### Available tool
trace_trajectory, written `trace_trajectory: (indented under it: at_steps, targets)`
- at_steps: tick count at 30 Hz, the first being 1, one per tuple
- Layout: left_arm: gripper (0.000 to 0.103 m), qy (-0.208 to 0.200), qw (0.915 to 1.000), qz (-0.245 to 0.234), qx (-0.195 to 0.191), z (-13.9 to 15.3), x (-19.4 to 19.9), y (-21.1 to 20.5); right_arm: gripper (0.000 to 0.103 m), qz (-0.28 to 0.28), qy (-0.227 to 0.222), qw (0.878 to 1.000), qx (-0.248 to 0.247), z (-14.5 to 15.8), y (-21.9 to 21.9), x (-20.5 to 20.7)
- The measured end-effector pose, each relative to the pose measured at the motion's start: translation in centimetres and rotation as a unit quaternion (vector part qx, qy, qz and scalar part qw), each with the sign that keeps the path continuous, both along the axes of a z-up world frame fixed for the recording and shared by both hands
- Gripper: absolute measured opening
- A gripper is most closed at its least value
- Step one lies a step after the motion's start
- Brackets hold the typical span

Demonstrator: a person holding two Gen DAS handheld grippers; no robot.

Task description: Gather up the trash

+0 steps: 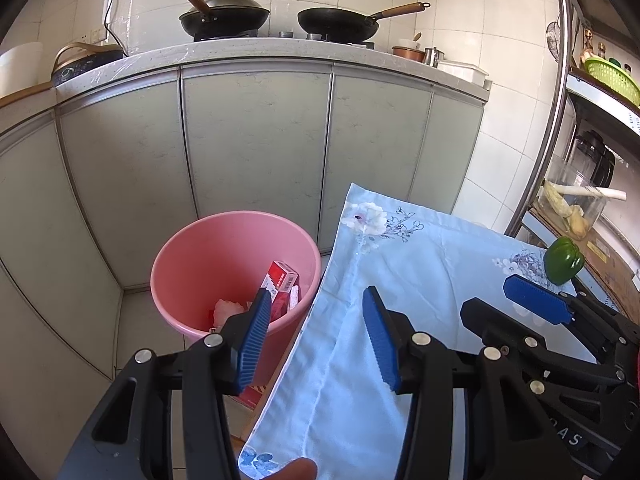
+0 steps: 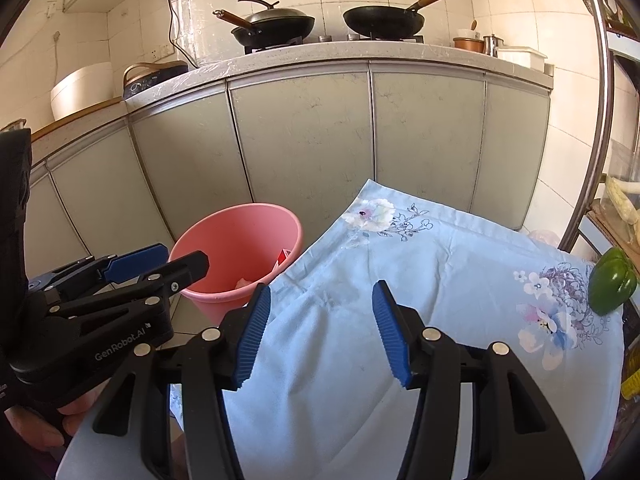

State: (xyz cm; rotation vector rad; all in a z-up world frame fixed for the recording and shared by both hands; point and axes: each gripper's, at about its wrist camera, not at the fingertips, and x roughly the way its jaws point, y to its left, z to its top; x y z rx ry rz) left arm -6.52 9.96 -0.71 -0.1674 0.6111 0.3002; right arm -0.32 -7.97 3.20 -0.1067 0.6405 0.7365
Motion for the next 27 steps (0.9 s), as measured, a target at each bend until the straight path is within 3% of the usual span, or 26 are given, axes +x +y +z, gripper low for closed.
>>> trace_trajectory:
  at_steps: [27]
  targets:
    - [0.047, 0.001, 0.9998, 0.018, -0.012, -0.5, -0.3, 0.8, 0.054, 0.018, -0.005, 1.000, -0.001, -0.3, 1.4, -0.6]
